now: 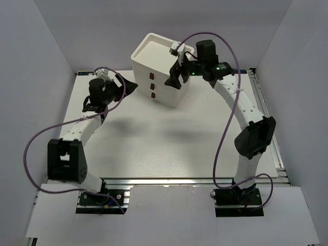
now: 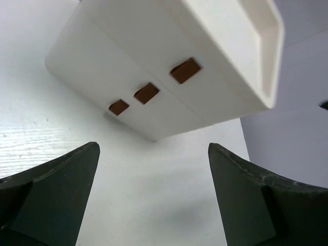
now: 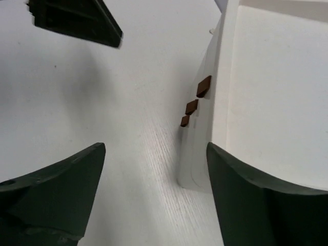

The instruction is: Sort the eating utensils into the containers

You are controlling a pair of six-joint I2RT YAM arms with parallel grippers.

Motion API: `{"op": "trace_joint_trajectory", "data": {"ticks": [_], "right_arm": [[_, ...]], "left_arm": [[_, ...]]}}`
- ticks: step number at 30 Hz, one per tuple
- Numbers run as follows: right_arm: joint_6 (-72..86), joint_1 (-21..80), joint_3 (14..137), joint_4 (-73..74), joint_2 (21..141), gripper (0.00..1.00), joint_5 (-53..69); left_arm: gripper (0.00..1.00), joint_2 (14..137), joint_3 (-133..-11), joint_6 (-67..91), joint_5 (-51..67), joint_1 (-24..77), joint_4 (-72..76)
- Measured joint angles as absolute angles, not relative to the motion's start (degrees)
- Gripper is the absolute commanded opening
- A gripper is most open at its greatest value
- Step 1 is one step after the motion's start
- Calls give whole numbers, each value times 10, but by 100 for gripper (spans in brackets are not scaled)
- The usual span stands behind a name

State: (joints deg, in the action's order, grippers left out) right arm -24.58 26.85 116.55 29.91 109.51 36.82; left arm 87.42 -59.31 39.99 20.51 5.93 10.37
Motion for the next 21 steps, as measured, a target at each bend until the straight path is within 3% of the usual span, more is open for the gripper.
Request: {"op": "trace_joint_trajectory", "data": {"ticks": [12,21], "right_arm": [[-119,107,1039,291,1024,89,312],[-76,103,966,307,981,89,211]], "left_arm": [[98,619,-519,333,215,53,87],[98,526,-476,328,193,53,81]]}}
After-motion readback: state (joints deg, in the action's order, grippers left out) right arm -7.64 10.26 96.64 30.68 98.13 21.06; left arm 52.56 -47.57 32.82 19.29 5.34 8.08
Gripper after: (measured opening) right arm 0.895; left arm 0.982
